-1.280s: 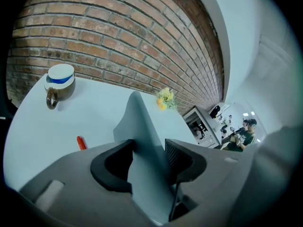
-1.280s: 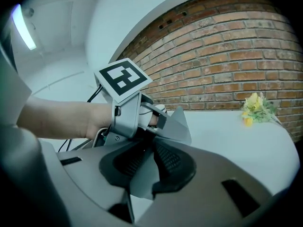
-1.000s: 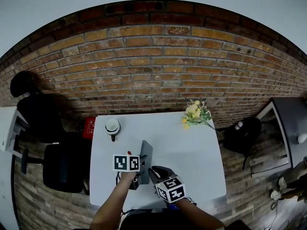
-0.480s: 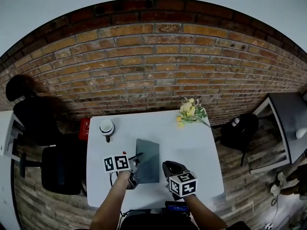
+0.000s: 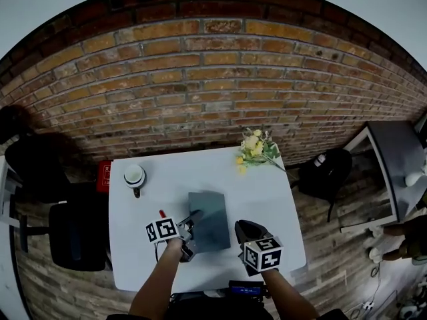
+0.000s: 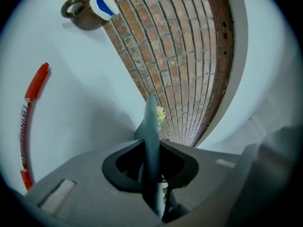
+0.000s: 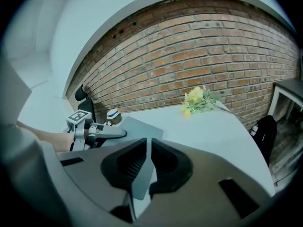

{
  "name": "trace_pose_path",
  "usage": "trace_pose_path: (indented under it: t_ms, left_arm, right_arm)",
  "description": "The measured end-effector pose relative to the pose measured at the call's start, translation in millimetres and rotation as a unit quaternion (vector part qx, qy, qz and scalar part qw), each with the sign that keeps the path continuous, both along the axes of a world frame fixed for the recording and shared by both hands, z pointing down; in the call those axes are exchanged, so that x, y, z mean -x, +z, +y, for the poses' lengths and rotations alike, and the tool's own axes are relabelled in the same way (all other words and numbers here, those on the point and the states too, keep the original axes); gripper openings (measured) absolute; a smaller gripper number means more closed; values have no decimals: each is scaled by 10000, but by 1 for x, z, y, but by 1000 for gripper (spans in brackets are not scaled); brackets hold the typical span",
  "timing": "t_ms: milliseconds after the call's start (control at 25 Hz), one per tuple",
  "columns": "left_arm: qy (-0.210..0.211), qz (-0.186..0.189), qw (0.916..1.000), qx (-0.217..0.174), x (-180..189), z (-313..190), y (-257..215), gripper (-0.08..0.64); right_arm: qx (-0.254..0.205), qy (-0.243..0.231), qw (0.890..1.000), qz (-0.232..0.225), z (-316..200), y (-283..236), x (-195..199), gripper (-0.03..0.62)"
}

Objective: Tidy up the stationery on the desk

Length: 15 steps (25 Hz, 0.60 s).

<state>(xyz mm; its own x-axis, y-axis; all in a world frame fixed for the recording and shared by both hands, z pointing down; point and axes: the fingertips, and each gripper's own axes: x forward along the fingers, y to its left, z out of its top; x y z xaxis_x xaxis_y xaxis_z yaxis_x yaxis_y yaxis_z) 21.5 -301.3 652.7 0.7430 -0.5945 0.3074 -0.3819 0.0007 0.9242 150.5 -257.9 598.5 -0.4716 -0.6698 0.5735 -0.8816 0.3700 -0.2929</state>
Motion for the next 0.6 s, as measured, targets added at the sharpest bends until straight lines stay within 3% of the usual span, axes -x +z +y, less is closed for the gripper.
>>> trace_pose_path:
  t_ms: [440,520,600]
  left_arm:
    - [154,-901,9954,294,18,1,34,67]
    - [363,-1244,9907,423,20,4,42,74]
    - [771,-1740,9800,587,18,9,51,103]
  right_arm:
    - [261,-35,9997,-19,-9,21,12,40]
    - [281,-51,9996,-19,-10,23,14,40]
    - [299,-53,9995,-12,-12,26,15,40]
